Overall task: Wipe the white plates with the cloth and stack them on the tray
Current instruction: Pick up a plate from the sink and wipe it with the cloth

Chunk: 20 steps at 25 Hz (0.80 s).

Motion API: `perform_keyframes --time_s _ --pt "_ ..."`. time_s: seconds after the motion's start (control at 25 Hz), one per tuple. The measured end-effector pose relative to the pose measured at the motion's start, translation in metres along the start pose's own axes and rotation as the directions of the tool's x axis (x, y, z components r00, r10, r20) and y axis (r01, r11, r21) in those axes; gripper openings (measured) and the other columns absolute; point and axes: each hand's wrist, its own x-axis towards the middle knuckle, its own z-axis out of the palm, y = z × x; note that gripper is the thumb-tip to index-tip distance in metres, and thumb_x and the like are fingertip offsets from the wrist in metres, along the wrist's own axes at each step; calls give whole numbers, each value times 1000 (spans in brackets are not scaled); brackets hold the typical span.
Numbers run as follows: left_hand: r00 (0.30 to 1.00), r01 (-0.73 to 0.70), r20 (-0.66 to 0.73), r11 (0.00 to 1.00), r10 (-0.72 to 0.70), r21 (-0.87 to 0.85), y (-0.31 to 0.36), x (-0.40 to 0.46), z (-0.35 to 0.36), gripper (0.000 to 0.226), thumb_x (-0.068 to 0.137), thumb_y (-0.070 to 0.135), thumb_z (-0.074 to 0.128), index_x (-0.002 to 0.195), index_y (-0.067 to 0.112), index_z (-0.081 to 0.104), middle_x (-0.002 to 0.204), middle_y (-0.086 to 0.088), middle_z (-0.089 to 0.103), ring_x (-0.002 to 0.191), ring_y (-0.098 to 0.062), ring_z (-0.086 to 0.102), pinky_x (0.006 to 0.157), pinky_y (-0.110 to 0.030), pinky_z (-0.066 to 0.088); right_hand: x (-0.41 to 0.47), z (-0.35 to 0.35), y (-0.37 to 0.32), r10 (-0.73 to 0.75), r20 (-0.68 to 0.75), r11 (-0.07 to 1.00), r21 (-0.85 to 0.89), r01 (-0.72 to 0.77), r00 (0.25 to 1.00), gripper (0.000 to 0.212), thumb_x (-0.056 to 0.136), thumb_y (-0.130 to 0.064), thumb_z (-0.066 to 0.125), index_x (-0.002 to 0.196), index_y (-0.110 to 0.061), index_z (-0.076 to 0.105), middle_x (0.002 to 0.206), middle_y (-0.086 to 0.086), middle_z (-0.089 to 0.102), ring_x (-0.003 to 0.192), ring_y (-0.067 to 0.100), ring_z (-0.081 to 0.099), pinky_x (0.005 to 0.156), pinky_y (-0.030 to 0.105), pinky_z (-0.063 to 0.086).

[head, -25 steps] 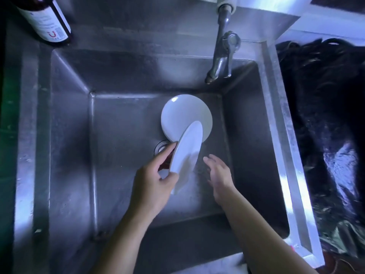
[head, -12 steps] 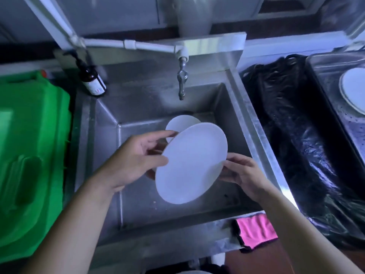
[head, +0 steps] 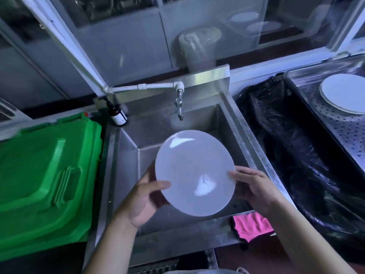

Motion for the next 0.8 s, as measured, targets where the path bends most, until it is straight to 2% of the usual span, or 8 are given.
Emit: perform_keyframes --time_s 0.24,0.32,0.4,0.48,0.56,0.68,0.76,0.8 --pt "994 -90 -68 993 85 -74 -32 -28 11 77 69 9 74 142 26 55 138 -14 60 121 -37 60 86 -53 57 -17 2 -6 22 -2 999 -39 -22 1000 18 92 -3 61 102 -1 76 104 22 73 85 30 69 90 48 56" --pt "993 -92 -86 990 83 -110 -37 -34 16 75 73 0 67 143 25 54 128 -14 63 97 -32 62 73 -47 61 -20 3 -6 22 -17 999 -30 -22 1000 18 93 -2 60 103 -1 75 100 18 74 81 27 71 86 46 57" --pt "989 -110 -118 983 93 -145 -43 -39 23 71 76 -2 61 142 23 55 120 -12 61 79 -26 52 68 -41 61 -22 5 -6 36 -29 999 -5 -36 999 17 94 -2 60 101 -4 75 93 13 75 76 23 72 76 39 60" --pt "984 -116 -149 983 95 -143 -50 -42 28 70 76 -3 61 142 22 55 124 -10 61 85 -23 62 73 -44 61 -22 6 -2 65 -39 998 15 -64 997 17 93 -1 61 101 -4 75 93 12 76 77 23 72 73 37 61" --pt "982 -102 -175 983 75 -153 -56 -47 32 69 75 -3 62 140 22 56 127 -9 62 90 -20 69 74 -45 60 -25 5 4 91 -33 996 21 -90 995 17 92 -1 62 101 -3 76 98 15 75 82 25 72 80 40 61" --pt "966 -90 -254 984 48 -154 -65 -53 38 68 71 -2 62 135 20 59 128 -8 66 108 -28 67 67 -42 61 -28 -2 13 106 -1 994 2 -106 994 17 92 -6 64 104 -2 76 103 16 74 91 28 70 93 46 55" --pt "951 -89 -308 982 35 -165 -72 -57 40 67 69 -1 62 132 20 61 127 -6 68 113 -30 64 67 -41 62 -26 -14 24 -20 -100 969 -245 -5 995 22 94 -18 64 111 -7 75 104 13 75 95 26 69 92 47 56" --pt "946 -90 -324 982 32 -166 -75 -60 40 65 68 -1 62 129 21 63 127 -6 68 114 -30 64 68 -41 62 -25 -26 33 -172 -154 834 -548 61 973 26 94 -25 63 115 -13 73 110 9 74 100 22 68 91 45 55"
